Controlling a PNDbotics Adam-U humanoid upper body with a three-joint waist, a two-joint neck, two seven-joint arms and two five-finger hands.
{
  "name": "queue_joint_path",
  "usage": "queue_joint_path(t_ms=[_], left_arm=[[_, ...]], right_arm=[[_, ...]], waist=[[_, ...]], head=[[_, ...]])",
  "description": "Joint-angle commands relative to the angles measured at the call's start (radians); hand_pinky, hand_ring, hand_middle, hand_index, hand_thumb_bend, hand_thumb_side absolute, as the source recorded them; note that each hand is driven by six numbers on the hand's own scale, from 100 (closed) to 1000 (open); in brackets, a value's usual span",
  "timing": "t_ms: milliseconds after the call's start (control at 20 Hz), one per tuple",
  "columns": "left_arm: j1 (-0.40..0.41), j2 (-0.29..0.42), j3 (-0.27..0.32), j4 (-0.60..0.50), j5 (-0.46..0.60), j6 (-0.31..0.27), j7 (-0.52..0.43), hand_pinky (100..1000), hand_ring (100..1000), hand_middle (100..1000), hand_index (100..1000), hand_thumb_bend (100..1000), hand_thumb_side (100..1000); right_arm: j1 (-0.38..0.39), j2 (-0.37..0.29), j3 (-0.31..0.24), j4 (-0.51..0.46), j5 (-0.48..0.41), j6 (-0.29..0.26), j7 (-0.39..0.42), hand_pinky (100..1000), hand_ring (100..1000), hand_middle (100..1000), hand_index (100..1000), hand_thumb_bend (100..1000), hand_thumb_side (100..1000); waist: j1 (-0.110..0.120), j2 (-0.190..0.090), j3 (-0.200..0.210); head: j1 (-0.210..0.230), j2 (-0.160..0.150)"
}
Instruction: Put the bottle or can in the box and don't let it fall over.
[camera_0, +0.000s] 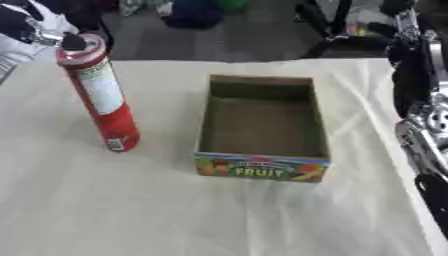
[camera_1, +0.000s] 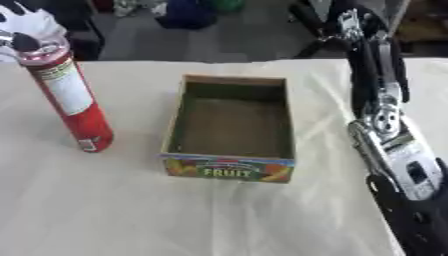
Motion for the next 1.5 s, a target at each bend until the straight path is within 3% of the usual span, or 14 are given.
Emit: queue_joint_path(t_ms=[50,300,1100,1500], left_arm=[[-0.026,0.007,0.004,0.024,0.001,-0.014,-0.002,918,967,922,959,618,690],[-0.030,0.002,0.026,0.028,0.017,-0.029,-0.003,942,951,912,954,719,720],[-0.041,-0.036,0.036,0.056,0.007,-0.055,0.010,950,934,885,907,716,673],[-0.032,-0.042,0.032,0.080,-0.030,-0.051,-0.003,958,941,885,889,725,665]], right_arm=[[-0.019,-0.011,0.000,-0.008,-0.003,0.000,0.007,843,810,844,817,361,774],[-0.017,-0.008,0.005,-0.005,-0.003,0.003,0.011,842,808,843,816,360,777],[-0.022,-0.006,0.015,-0.005,-0.004,0.010,0.022,840,799,836,811,363,776],[-0.024,-0.004,0.016,-0.004,-0.006,0.010,0.022,838,791,829,808,365,777]], waist=[[0.002,-0.020,-0.001],[0.003,-0.017,-0.002],[0.000,-0.007,-0.024],[0.000,0.003,-0.029]], head=[[0.004,-0.012],[0.006,-0.014],[0.023,-0.028],[0.030,-0.020]])
